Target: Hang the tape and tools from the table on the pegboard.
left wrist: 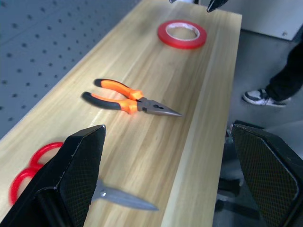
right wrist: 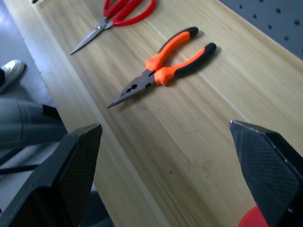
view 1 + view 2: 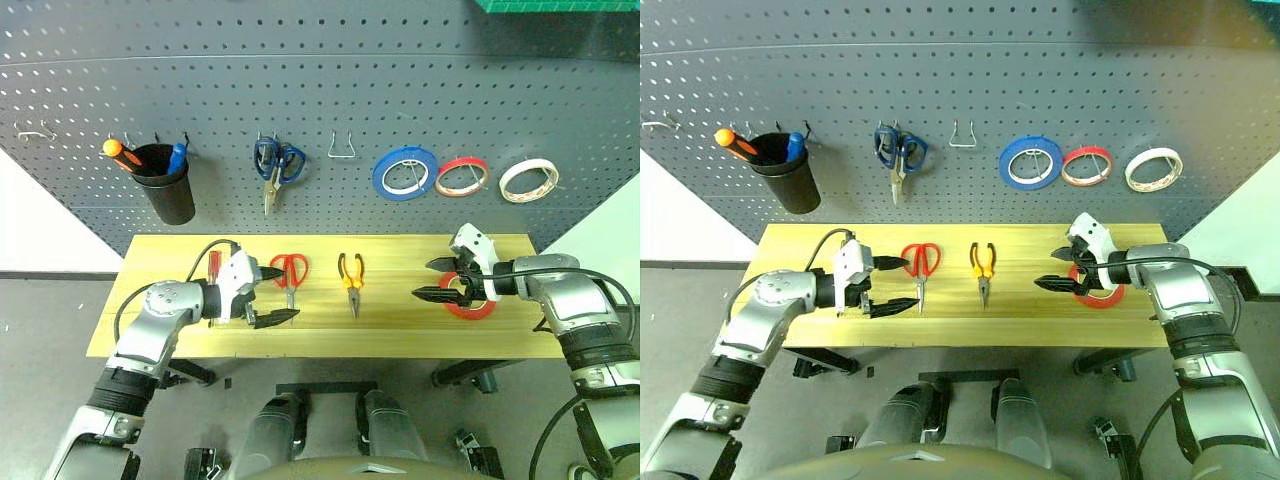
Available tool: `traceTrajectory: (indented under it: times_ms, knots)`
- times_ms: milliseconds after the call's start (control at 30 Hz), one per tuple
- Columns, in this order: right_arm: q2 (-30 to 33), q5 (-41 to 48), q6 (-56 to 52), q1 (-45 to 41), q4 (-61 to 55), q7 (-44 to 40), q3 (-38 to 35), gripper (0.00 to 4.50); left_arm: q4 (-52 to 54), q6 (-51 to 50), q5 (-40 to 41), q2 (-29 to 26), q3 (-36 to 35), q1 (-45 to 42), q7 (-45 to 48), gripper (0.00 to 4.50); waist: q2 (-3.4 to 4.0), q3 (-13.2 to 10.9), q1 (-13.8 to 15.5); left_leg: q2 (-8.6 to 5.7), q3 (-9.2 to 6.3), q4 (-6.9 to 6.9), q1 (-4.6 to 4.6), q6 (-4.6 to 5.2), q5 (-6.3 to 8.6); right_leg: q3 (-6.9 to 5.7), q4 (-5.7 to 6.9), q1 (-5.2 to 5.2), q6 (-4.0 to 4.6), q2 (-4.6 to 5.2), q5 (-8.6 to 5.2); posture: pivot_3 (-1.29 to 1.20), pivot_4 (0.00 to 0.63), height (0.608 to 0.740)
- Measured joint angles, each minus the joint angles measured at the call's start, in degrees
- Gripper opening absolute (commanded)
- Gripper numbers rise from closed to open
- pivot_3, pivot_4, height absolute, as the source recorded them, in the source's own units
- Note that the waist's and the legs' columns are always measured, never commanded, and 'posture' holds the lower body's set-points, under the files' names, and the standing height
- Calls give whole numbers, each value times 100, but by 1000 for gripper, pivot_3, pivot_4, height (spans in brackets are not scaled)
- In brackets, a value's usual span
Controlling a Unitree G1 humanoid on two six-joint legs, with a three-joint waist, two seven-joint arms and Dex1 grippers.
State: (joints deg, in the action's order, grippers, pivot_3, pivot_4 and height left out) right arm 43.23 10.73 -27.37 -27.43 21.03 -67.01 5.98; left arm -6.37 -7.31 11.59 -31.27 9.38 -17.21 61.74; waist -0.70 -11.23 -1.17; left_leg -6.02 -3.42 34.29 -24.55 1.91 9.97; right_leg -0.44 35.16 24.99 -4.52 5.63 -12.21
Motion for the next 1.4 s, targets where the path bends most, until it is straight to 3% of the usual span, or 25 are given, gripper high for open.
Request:
traceTrajectory:
  times_ms: [133,300,633,967,1400]
  knots:
    - [62,-166,-110,-25,80,328,-16,4500,-390,16,-420,216,199,-478,-335,4420,-15,-137,3,2,0,10,-11,1,-1,-2,2,5,0,0,1,-150,280,731]
    - [47,-446,-399,-264,549,873,-8,4500,-1018,73,-814,792,483,-1227,-668,4420,-6,-302,-8,1,0,97,-90,40,14,-8,12,46,-20,0,14,-170,327,731]
    - [45,-623,-723,-509,1025,1101,19,4500,-2063,100,-1143,1714,966,-2148,-738,4420,-21,-621,-158,-2,5,130,-116,58,22,-8,8,50,-45,4,28,-193,369,731]
    - [-1,-1043,-636,-995,1933,1351,143,4500,-2429,-22,-1350,2164,1135,-2590,-709,4420,-23,-771,-309,-2,9,175,-139,68,28,-7,12,51,-80,1,48,-189,381,731]
    - [-569,-1532,128,-1708,3052,1609,491,4500,-2273,-469,-1482,2069,1190,-2570,-807,4420,-23,-810,-284,-11,10,195,-193,66,27,-4,30,109,-129,0,79,-156,373,731]
